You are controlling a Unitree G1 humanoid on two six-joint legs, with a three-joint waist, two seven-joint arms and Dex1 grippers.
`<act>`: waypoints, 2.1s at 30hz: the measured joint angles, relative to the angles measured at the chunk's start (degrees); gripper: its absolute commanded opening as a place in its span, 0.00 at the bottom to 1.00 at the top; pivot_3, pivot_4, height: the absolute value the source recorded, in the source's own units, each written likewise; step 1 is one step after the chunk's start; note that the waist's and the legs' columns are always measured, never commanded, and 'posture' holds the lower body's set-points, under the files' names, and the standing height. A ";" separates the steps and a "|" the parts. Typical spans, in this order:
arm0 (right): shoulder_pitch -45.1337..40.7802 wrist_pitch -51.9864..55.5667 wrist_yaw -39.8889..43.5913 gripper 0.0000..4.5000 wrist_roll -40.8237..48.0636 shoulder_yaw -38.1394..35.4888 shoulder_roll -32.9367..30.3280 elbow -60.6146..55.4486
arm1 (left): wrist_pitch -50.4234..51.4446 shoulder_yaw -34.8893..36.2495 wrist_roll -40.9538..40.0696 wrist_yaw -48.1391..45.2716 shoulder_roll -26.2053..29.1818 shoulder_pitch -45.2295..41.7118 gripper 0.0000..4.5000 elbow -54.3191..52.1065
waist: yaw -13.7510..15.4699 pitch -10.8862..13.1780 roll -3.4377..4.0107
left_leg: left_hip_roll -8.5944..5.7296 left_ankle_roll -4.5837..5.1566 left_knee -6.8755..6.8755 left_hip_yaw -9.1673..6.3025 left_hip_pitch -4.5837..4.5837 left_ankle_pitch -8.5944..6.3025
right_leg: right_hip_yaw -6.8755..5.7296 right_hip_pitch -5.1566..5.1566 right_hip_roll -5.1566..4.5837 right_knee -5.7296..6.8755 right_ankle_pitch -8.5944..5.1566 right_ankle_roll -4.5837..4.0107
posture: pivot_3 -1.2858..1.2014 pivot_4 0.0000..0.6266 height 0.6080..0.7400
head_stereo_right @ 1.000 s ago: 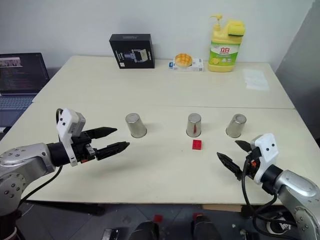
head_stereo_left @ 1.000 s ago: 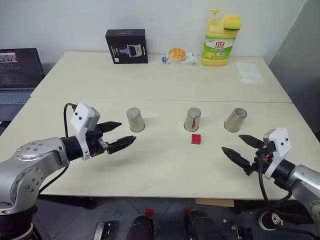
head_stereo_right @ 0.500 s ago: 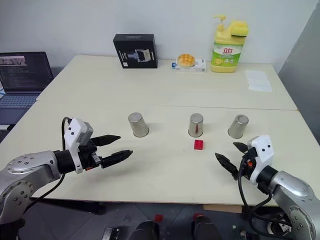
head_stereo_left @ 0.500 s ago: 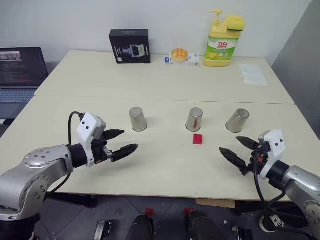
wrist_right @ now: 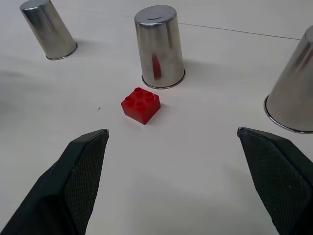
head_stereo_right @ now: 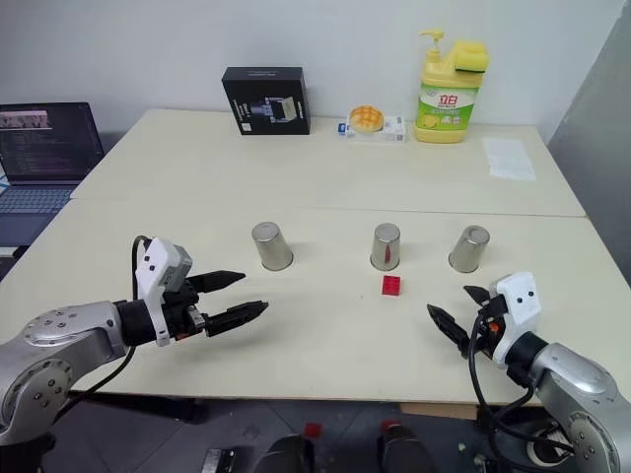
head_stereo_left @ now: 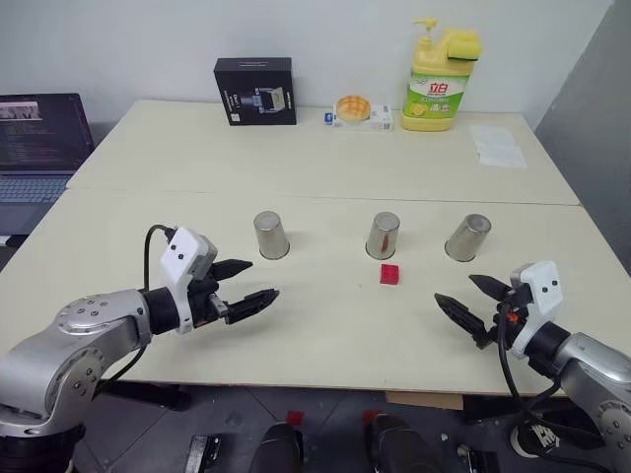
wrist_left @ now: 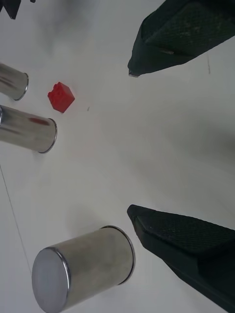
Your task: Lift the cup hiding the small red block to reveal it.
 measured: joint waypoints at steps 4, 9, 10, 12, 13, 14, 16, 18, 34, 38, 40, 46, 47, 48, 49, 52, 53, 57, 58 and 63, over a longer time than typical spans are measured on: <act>0.02 -0.02 -0.66 1.00 -0.11 0.04 0.07 -0.02 | 0.00 -0.01 -0.07 -0.01 0.00 0.00 1.00 -0.14 | 0.00 0.00 0.00 | 0.00 0.00 0.00 0.00 0.00 0.00 | 0.00 0.00 0.00 0.00 0.00 0.00 | 0.52 0.24 1.00; 0.30 -0.08 -0.70 1.00 -0.13 0.28 0.07 -0.05 | 0.00 -0.01 -0.07 -0.03 -0.01 0.00 1.00 -0.15 | 0.00 0.00 0.00 | 0.00 0.00 0.00 0.00 0.00 0.00 | 0.00 0.00 0.00 0.00 0.00 0.00 | 0.52 0.24 1.00; 0.30 -0.08 -0.72 1.00 -0.13 0.39 0.07 -0.06 | 0.00 -0.01 -0.08 -0.03 -0.01 0.00 1.00 -0.15 | 0.00 0.00 0.00 | 0.00 0.00 0.00 0.00 0.00 0.00 | 0.00 0.00 0.00 0.00 0.00 0.00 | 0.52 0.24 1.00; 0.30 -0.08 -0.80 1.00 -0.11 0.44 0.08 -0.08 | 0.00 -0.01 -0.08 -0.04 0.00 0.00 1.00 -0.15 | 0.01 0.00 0.00 | 0.00 0.00 0.00 0.00 0.00 0.00 | 0.00 0.00 0.00 0.00 0.00 0.00 | 0.52 0.24 1.00; 0.30 -0.08 -0.85 1.00 -0.09 0.44 0.10 -0.10 | 0.00 -0.01 -0.08 -0.05 0.00 0.00 1.00 -0.15 | 0.01 0.00 0.00 | 0.00 0.00 0.00 0.00 0.00 0.00 | 0.00 0.00 0.00 0.00 0.00 0.00 | 0.52 0.24 1.00; 0.30 -0.08 -0.92 1.00 -0.09 0.44 0.14 -0.13 | 0.00 -0.01 -0.08 -0.05 0.00 0.00 1.00 -0.15 | 0.00 0.00 0.00 | 0.00 0.00 0.00 0.00 0.00 0.00 | 0.00 0.00 0.00 0.00 0.00 0.00 | 0.52 0.24 1.00; 0.30 -0.08 -1.19 1.00 -0.08 0.51 0.30 -0.21 | 0.00 -0.01 -0.08 -0.09 0.00 0.00 1.00 -0.15 | 0.01 0.00 0.00 | 0.00 0.00 0.00 0.00 0.00 0.00 | 0.00 0.00 0.00 0.00 0.00 0.00 | 0.52 0.24 1.00; 0.29 -0.08 -1.63 1.00 -0.08 0.90 0.55 -0.28 | 0.04 -0.01 -0.12 -0.08 0.00 -0.09 1.00 -0.14 | 0.01 0.00 0.00 | 0.00 0.00 0.00 0.00 0.00 0.00 | 0.00 0.00 0.00 0.00 0.00 0.00 | 0.52 0.24 1.00; 0.27 -0.07 -1.89 1.00 0.06 1.24 0.89 -0.86 | 0.05 -0.01 -0.13 -0.19 0.04 -0.14 1.00 -0.14 | 0.00 0.00 0.00 | 0.00 0.00 0.00 0.00 0.00 0.00 | 0.00 0.00 0.00 0.00 0.00 0.00 | 0.52 0.24 1.00; 0.11 -0.07 -1.87 1.00 0.06 2.03 0.89 -0.86 | 0.05 -0.01 -0.12 -0.15 0.04 -0.15 1.00 -0.14 | 0.00 0.00 0.00 | 0.00 0.00 0.00 0.00 0.00 0.00 | 0.00 0.00 0.00 0.00 0.00 0.00 | 0.52 0.24 1.00; 0.10 -0.07 -1.89 1.00 0.06 2.08 0.89 -0.86 | 0.05 -0.01 -0.12 -0.13 0.04 -0.14 1.00 -0.14 | 0.01 0.00 0.00 | 0.00 0.00 0.00 0.00 0.00 0.00 | 0.00 0.00 0.00 0.00 0.00 0.00 | 0.52 0.24 1.00; 0.10 -0.07 -1.94 1.00 0.06 2.10 1.03 -0.86 | 0.05 -0.01 -0.12 -0.12 0.04 -0.14 1.00 -0.13 | 0.01 0.00 0.00 | 0.00 0.00 0.00 0.00 0.00 0.00 | 0.00 0.00 0.00 0.00 0.00 0.00 | 0.52 0.24 1.00; 0.10 -0.07 -1.94 1.00 0.06 2.10 1.04 -0.86 | 0.05 -0.01 -0.11 -0.12 0.04 -0.15 1.00 -0.13 | 0.01 0.00 0.00 | 0.00 0.00 0.00 0.00 0.00 0.00 | 0.00 0.00 0.00 0.00 0.00 0.00 | 0.52 0.24 1.00; 0.09 -0.07 -1.93 1.00 0.05 2.10 1.04 -0.86 | 0.04 -0.01 -0.09 -0.12 0.04 -0.15 1.00 -0.13 | 0.00 0.00 0.00 | 0.00 0.00 0.00 0.00 0.00 0.00 | 0.00 0.00 0.00 0.00 0.00 0.00 | 0.52 0.24 1.00; 0.08 -0.08 -1.93 1.00 0.05 2.11 1.04 -0.85 | 0.02 -0.01 -0.06 -0.09 0.04 -0.18 1.00 -0.12 | 0.00 0.00 0.00 | 0.00 0.00 0.00 0.00 0.00 0.00 | 0.00 0.00 0.00 0.00 0.00 0.00 | 0.52 0.24 1.00; -0.13 -0.21 -1.91 1.00 -0.03 2.12 1.05 -0.82 | -0.02 -0.01 0.00 -0.04 0.03 -0.50 1.00 -0.07 | 0.00 0.00 0.00 | 0.00 0.00 0.00 0.00 0.00 0.00 | 0.00 0.00 0.00 0.00 0.00 0.00 | 0.52 0.24 1.00; -0.11 -0.37 -1.88 1.00 -0.09 2.12 1.06 -0.81 | -0.02 -0.01 0.01 -0.04 0.03 -0.57 1.00 -0.06 | 0.00 0.00 0.00 | 0.00 0.00 0.00 0.00 0.00 0.00 | 0.00 0.00 0.00 0.00 0.00 0.00 | 0.52 0.24 1.00; -0.03 -0.62 -1.88 1.00 -0.18 2.12 1.08 -0.78 | -0.02 -0.01 0.08 -0.04 0.03 -0.70 1.00 -0.02 | 0.01 0.00 0.00 | 0.00 0.00 0.00 0.00 0.00 0.00 | 0.00 0.00 0.00 0.00 0.00 0.00 | 0.52 0.24 1.00; -0.04 -0.62 -1.91 1.00 -0.18 2.12 1.10 -0.78 | -0.02 -0.01 0.10 -0.04 0.03 -0.73 1.00 -0.01 | 0.00 0.00 0.00 | 0.00 0.00 0.00 0.00 0.00 0.00 | 0.00 0.00 0.00 0.00 0.00 0.00 | 0.52 0.24 1.00; -0.08 -0.62 -1.96 1.00 -0.17 2.16 1.22 -0.77 | -0.06 -0.01 0.16 -0.06 0.04 -1.18 1.00 0.15 | 0.00 0.00 0.00 | 0.00 0.00 0.00 0.00 0.00 0.00 | 0.00 0.00 0.00 0.01 0.00 0.00 | 0.52 0.24 1.00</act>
